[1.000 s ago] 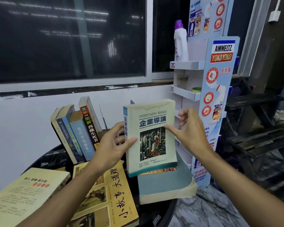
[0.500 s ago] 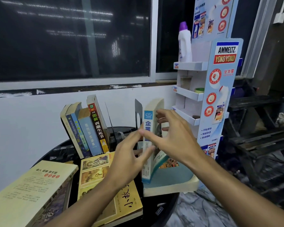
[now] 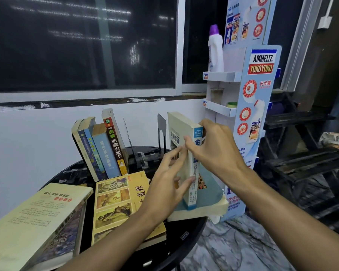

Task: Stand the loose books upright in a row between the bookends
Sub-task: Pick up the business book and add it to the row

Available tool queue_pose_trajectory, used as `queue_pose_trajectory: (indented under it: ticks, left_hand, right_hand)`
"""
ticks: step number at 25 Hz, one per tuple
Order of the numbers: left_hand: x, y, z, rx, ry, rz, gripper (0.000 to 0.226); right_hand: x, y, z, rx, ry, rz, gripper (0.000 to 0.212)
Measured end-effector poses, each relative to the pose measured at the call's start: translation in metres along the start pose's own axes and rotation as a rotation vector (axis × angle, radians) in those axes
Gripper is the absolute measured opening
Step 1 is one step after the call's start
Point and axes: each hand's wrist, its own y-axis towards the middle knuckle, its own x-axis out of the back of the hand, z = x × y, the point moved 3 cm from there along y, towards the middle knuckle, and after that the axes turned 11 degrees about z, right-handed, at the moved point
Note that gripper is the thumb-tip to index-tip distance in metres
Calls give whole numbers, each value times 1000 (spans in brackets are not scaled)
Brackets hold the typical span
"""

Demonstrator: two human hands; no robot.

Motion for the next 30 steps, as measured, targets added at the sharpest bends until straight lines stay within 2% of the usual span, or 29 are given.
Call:
queue_pose_trajectory:
  ticks: [5,13,21,23,30]
  left_hand:
    - [15,3,8,42,95,-4,72]
    - [111,29,79,312,443,-41,73]
    - [176,64,125,371,808,-98,77]
    - [183,68,130,371,836,-94,72]
    - [185,66,138,317,684,-122,56]
  right_hand:
    - [-1,6,0,21,15,-46,27]
    - [-11,36,15,66,99,-108,26]
    - [-58,90,41,129,116,-114,24]
    - [-72,102,44,135,138,-108,23]
    - [-132,135,42,141,141,-90,23]
